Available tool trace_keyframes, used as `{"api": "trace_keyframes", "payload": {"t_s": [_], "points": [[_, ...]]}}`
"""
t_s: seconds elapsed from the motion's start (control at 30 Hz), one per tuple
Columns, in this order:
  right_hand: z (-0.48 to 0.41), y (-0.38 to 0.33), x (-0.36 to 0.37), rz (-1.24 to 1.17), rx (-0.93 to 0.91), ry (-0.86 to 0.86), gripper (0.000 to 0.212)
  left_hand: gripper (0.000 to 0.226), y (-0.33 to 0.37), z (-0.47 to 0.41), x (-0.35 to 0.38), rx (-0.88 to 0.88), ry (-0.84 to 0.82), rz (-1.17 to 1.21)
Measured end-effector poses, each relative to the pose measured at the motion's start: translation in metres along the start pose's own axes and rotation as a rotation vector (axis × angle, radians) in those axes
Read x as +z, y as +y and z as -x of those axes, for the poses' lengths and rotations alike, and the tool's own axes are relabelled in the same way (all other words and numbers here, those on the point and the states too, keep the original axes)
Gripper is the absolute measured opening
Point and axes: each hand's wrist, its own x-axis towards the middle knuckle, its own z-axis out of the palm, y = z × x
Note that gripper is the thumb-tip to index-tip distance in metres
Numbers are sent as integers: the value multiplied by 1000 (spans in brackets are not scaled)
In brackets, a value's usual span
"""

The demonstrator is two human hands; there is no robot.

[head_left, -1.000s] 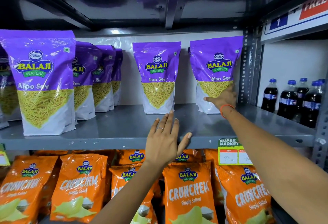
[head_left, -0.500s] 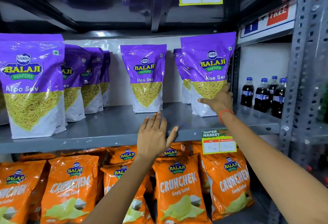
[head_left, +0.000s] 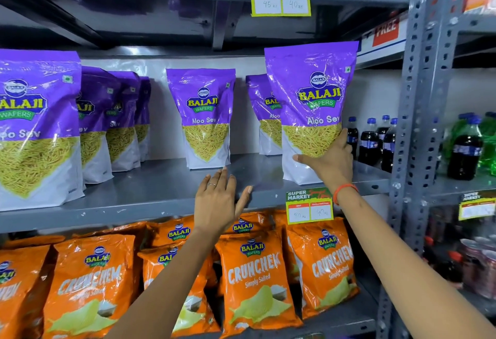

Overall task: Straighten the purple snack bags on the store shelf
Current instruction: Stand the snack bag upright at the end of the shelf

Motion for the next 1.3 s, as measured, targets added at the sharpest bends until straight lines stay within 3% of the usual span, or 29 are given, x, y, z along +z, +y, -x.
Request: {"api": "trace_keyframes", "payload": {"t_s": [0.7, 0.93, 1.1, 1.3], "points": [[23, 7, -24, 24, -43, 48, 126, 82, 4, 2, -4, -12, -48, 8], [41, 6, -1, 156, -250, 319, 104, 79, 2, 0, -3, -2, -32, 2], [37, 15, 14, 299, -301, 343, 96, 79, 3, 2, -2, 8, -27, -9], [27, 19, 21, 309, -305, 357, 92, 80, 1, -1, -2, 4, -25, -16]]}}
